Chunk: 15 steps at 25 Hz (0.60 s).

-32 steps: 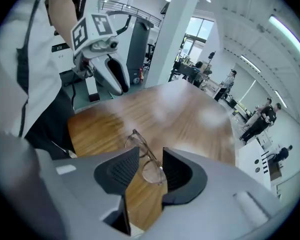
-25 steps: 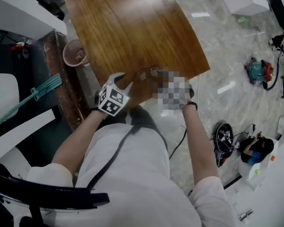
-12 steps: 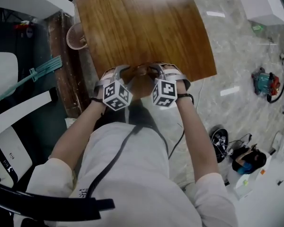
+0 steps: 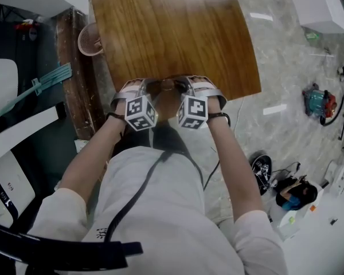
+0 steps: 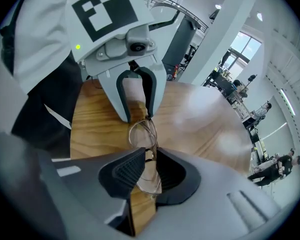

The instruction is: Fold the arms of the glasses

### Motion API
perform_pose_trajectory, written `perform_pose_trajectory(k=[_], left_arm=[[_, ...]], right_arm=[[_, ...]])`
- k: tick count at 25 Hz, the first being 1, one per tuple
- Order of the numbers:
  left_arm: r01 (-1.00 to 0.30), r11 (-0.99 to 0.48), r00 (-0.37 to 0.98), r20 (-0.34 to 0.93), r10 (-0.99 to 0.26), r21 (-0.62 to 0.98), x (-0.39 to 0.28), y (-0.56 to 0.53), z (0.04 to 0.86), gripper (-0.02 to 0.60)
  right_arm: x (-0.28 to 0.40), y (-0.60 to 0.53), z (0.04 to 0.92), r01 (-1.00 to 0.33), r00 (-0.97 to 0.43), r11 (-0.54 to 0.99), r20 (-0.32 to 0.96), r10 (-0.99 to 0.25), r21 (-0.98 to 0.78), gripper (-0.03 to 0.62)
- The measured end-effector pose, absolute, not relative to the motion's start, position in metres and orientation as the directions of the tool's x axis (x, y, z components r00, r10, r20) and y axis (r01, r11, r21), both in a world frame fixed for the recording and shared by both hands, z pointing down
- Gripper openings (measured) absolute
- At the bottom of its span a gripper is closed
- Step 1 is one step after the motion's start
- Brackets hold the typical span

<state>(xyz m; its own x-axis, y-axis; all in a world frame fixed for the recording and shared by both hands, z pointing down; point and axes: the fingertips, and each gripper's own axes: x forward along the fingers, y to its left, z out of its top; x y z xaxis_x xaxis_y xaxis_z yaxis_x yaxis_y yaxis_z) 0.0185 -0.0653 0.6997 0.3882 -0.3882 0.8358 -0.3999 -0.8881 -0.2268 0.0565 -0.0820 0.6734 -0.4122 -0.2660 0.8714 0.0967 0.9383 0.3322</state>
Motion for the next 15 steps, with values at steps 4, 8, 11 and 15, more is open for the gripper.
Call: perform_pose_trajectory(k=[4, 8, 11, 15], left_arm=[[-0.412, -0.889, 0.403, 0.836, -0.372, -0.197, 0.015, -0.069, 0.698, 0.163], [-0.510, -0.847, 0.435, 0.804, -0.406, -0.152, -0.001, -0.079, 0.682, 0.163], [-0.602, -0.793, 0.469, 0.762, -0.446, -0.093, -0.016, -0.085, 0.665, 0.156], [-0.693, -0.719, 0.494, 0.690, -0.530, -0.056, -0.036, -0.089, 0.630, 0.056]], right_arm=[[0.054, -0.087, 0.674, 0.054, -0.392, 0.937, 0.870, -0.298, 0.345, 0.049], [0.040, -0.094, 0.674, -0.013, -0.375, 0.930, 0.860, -0.345, 0.368, 0.049], [0.026, -0.100, 0.668, -0.089, -0.394, 0.929, 0.844, -0.364, 0.359, 0.052], [0.019, -0.104, 0.634, -0.352, -0.514, 0.910, 0.768, -0.383, 0.218, 0.032]])
